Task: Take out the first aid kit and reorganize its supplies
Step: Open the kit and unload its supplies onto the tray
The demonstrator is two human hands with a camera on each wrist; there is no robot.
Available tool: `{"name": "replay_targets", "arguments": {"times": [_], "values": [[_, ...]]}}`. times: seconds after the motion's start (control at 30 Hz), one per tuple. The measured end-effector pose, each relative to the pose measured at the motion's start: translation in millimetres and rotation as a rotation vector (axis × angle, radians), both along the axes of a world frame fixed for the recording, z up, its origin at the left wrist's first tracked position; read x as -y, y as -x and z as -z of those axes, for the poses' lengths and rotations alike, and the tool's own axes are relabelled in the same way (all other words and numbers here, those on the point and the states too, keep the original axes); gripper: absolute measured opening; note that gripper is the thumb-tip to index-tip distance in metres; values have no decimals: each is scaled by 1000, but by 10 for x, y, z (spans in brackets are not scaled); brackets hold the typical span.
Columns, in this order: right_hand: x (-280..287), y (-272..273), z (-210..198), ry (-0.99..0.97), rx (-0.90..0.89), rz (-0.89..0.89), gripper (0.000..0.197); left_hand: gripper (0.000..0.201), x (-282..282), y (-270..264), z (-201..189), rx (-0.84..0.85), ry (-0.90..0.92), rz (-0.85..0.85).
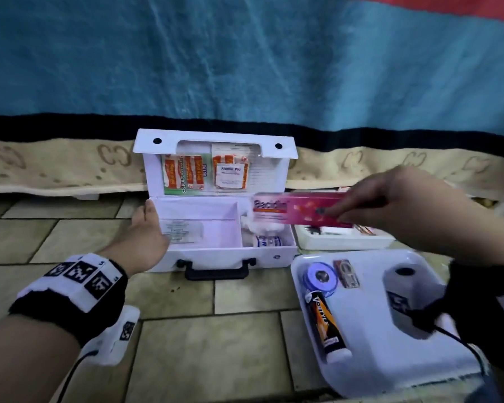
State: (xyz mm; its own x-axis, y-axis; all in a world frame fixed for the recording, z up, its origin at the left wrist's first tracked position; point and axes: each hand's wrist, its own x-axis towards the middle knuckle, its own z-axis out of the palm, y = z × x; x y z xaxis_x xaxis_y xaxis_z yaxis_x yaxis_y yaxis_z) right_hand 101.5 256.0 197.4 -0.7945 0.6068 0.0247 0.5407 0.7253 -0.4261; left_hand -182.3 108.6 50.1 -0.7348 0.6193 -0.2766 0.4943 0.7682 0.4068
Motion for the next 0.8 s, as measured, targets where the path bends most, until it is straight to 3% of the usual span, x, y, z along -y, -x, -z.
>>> {"name": "replay_targets", "arguments": {"times": [0.2,0.33,0.47,0.57,0.7,0.8], "values": [[-303,-1006,505,-95,127,405,68,75,0,68,52,-2,13,0],[-177,-1199,718,-77,232,562,55,75,-13,75,63,12,8,-7],[-40,-1080,925,-16,353,497,18,75,-12,80,67,4,14,-2],[-44,-994,1021,46,472,420,6,75,-15,75,66,-4,15,4],[-87,-932,1074,109,597,391,13,75,-15,62,50,7,15,-4],[-67,-754,873,130,609,357,27,75,-18,50,39,8,25,-8]]}}
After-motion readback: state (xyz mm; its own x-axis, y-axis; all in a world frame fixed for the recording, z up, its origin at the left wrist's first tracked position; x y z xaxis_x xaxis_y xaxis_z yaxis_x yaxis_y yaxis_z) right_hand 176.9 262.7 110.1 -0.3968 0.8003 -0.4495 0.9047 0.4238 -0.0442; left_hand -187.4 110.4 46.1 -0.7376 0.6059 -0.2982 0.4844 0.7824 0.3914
